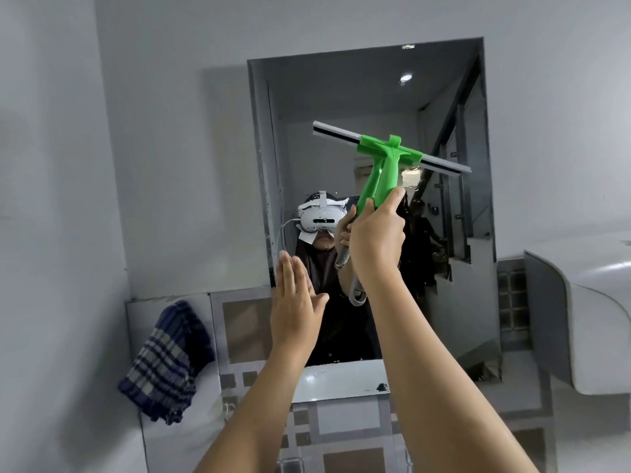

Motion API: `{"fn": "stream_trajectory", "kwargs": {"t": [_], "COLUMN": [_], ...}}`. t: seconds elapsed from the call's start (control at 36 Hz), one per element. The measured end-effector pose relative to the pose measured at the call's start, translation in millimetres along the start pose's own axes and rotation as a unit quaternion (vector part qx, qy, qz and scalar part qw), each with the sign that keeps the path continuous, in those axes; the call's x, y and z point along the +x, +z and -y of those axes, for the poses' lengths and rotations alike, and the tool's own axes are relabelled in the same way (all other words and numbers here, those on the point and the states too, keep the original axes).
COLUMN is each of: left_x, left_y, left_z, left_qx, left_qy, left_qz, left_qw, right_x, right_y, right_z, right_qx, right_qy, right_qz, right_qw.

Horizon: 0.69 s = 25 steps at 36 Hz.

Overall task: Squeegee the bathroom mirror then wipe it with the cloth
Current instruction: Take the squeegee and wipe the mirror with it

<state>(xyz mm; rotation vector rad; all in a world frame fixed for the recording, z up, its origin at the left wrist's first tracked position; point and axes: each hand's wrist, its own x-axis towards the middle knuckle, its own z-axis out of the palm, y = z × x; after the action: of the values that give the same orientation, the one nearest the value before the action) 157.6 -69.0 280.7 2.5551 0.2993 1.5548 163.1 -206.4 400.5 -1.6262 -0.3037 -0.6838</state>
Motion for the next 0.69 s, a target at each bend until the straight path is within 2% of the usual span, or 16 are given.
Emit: {"fn": "stream_trajectory", "kwargs": {"t": [0.28,0.47,0.69], "left_x": [0,-3,-7], "left_y": [-1,-12,0], "left_z": [0,-2,6], "left_qx": [0.026,0.004,0.012], "left_qy": [0.0,0.018,0.006], "left_qz": [0.004,0.022,0.023], "left_qw": [1.0,1.0,1.0], "right_x": [-7,-20,-23], "right_y": [21,47,32], "right_z": [20,26,14], "right_qx": [0.003,-0.06,-0.129], "right_qy": [-0.017,-0.075,-0.117], "right_qz": [0.015,0.036,0.048], "right_qw": [1.0,0.995,0.984]}}
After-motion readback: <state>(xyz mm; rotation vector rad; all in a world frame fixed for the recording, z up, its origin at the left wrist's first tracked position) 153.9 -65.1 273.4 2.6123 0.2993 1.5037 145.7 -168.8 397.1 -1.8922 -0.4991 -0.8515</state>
